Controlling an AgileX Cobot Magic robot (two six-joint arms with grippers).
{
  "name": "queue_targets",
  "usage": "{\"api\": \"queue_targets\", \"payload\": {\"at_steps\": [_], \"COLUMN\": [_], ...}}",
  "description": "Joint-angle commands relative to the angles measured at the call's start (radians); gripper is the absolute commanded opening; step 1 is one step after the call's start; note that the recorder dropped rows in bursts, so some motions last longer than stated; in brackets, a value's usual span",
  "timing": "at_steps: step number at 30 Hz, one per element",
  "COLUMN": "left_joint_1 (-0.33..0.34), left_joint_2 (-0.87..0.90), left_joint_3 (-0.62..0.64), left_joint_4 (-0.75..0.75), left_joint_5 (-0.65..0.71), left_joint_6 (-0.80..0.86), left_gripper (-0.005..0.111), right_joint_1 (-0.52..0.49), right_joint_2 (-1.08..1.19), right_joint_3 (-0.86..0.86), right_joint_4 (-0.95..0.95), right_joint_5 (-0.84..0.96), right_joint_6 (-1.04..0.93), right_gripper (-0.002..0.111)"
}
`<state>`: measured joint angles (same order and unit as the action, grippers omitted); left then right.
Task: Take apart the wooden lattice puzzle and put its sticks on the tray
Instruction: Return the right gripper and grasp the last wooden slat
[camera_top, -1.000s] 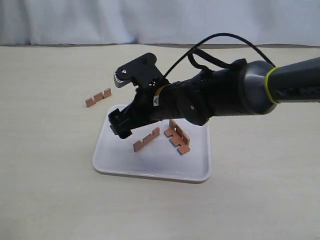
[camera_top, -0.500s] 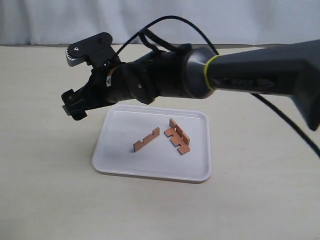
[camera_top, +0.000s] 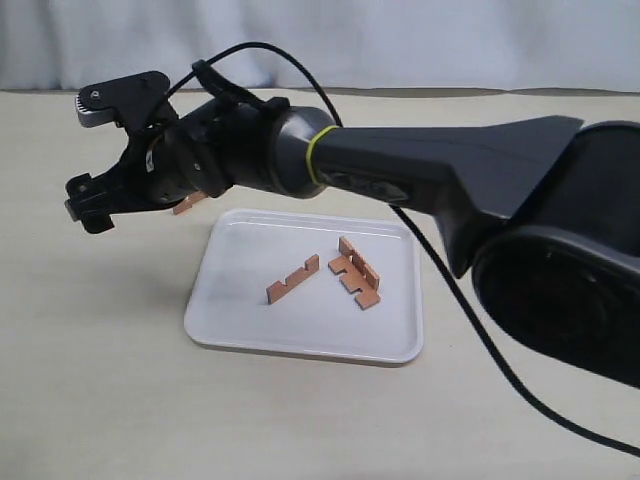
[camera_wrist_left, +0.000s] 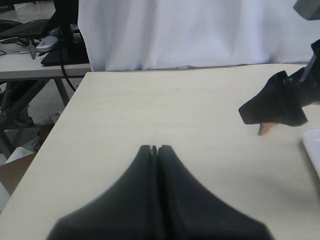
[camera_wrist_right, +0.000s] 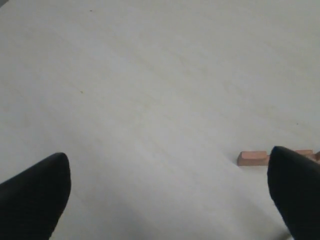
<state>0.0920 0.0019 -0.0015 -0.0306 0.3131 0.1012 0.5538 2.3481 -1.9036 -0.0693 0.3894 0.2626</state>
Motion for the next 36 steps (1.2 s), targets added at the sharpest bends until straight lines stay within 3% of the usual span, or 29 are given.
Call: {"api": "queue_targets", "payload": {"at_steps": [1,5,12,30,33,36], "left_joint_1": [0.001,0.001,0.001,0.001,0.001,0.001], "left_joint_2": [-0.002,-0.002,-0.002,-0.002,-0.002,-0.002], "left_joint_3": [0.001,0.001,0.001,0.001,0.001,0.001], "left_joint_4": [0.000,0.000,0.000,0.000,0.000,0.000], "left_joint_5": [-0.008,-0.008,-0.008,-0.008,-0.008,-0.008], "left_joint_6": [-0.001,-0.001,-0.001,-0.001,-0.001,-0.001], "left_gripper": [0.000,0.000,0.000,0.000,0.000,0.000], "right_joint_1": [0.023,0.053,0.057,0.049,0.049,0.049], "right_joint_2": [0.049,0.080,0.127,0.220,0.220,0.220], "right_joint_3": [-0.086,-0.116,-0.120,-0.121,-0.121,-0.121], "right_joint_4": [-0.348,-0.631,-0.786,-1.053,-1.092,-1.093], "right_joint_5": [0.140,0.237,0.213,0.187,0.187,0.187], "right_joint_6": [0.333,0.627,0.980,1.213,1.239,1.243], "right_gripper": [0.110,0.110,0.110,0.110,0.104,0.092]}}
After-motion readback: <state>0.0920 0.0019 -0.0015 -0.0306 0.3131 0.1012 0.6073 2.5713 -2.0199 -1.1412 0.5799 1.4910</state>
